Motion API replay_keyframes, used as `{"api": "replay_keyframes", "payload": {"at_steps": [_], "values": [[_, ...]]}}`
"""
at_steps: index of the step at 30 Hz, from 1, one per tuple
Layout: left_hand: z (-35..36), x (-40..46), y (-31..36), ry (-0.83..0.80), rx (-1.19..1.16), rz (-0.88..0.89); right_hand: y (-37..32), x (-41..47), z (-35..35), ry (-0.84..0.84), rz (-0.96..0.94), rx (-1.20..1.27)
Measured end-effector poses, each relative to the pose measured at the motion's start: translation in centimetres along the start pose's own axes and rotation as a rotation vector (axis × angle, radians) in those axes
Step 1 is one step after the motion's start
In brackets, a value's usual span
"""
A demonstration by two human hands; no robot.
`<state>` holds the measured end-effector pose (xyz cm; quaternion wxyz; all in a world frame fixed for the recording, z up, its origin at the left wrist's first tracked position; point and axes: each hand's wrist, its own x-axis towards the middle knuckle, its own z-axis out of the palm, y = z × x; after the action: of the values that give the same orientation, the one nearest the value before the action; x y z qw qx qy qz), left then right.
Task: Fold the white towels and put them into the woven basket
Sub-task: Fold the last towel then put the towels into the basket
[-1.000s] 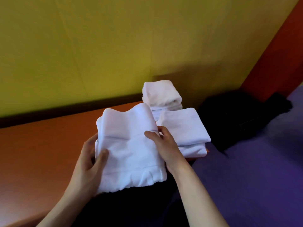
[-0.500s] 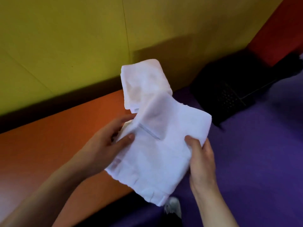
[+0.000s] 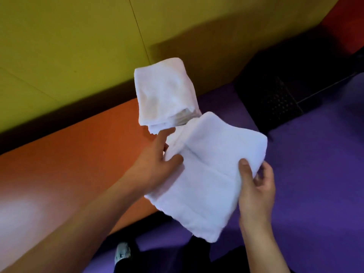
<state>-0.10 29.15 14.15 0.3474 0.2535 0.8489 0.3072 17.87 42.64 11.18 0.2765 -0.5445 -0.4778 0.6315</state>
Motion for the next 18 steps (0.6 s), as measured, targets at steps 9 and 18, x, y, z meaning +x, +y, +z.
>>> {"api": "replay_keyframes", "payload": {"at_steps": [9,18], "values": [[6.1,-4.6,-3.2,0.262,-0.457,-0.205,-1.4,6.5,3.2,-0.380,-0.142,-0.295],[8.6,-4.0,-3.1,0.384,-0.415,-0.355,-1.0,8.0,2.1,-0.464,-0.125,-0.389]]}}
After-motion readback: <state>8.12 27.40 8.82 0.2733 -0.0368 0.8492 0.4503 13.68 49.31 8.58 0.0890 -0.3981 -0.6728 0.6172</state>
